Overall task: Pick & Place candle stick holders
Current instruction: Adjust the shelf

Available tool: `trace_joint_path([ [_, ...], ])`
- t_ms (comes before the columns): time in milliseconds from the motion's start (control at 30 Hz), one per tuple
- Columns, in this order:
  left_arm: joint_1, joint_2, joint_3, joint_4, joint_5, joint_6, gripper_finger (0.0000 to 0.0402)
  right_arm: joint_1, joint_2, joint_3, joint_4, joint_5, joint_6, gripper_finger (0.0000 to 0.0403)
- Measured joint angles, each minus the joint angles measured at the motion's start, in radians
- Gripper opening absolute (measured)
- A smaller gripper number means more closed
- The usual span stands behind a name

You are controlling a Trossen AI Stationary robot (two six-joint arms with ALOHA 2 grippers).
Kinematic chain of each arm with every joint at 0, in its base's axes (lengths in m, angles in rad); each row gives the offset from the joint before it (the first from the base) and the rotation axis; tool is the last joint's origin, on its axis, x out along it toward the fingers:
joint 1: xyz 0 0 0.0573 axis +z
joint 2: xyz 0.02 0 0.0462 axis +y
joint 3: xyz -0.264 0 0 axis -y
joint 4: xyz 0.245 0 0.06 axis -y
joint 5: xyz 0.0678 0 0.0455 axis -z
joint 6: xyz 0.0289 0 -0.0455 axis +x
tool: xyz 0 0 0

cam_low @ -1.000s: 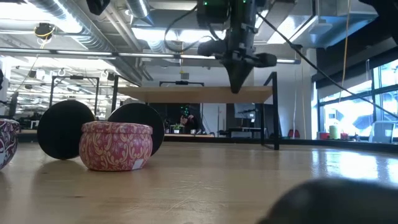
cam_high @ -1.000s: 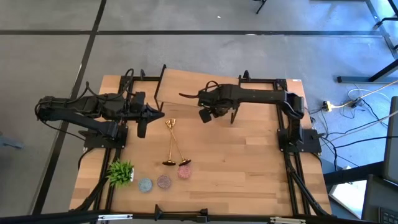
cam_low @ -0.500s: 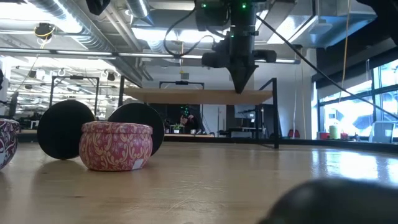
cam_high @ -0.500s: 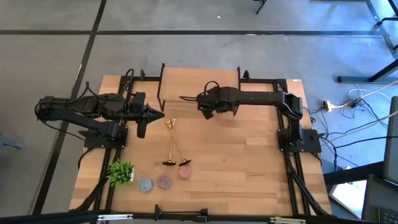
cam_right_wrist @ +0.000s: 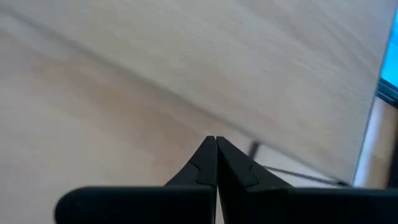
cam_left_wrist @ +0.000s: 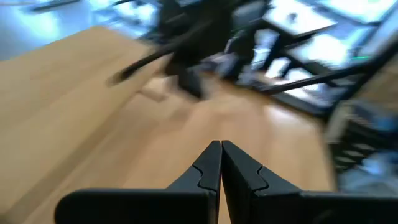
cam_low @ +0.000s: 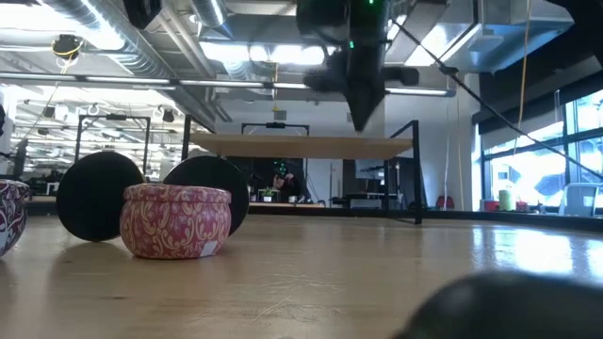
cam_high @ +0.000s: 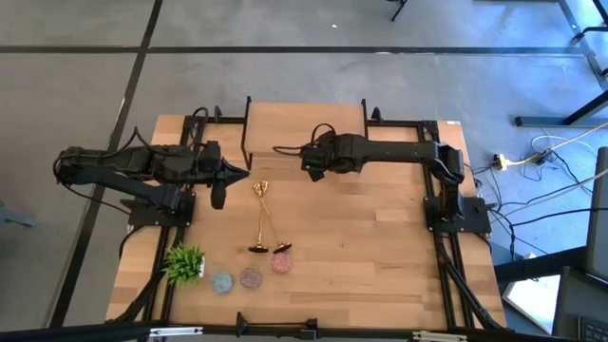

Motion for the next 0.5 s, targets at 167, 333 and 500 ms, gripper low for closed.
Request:
trace_joint_path([
  [167,0.029,-0.041,0.000,-0.320,-0.295,-0.218,0.0002,0.089,0.000,0.184,-0.029,0.041,0.004,0.0000],
  [333,0.187,-0.071,-0.001,-0.422,-0.263,-0.293,0.0002,0.187,-0.002,0.414,-0.042,0.113,0.014,0.0000],
  [500,0.364,-0.060,-0.001,-0.414,-0.107,-0.221,0.0002,0.287,-0.034,0.510,-0.033,0.211,0.036,0.0000],
])
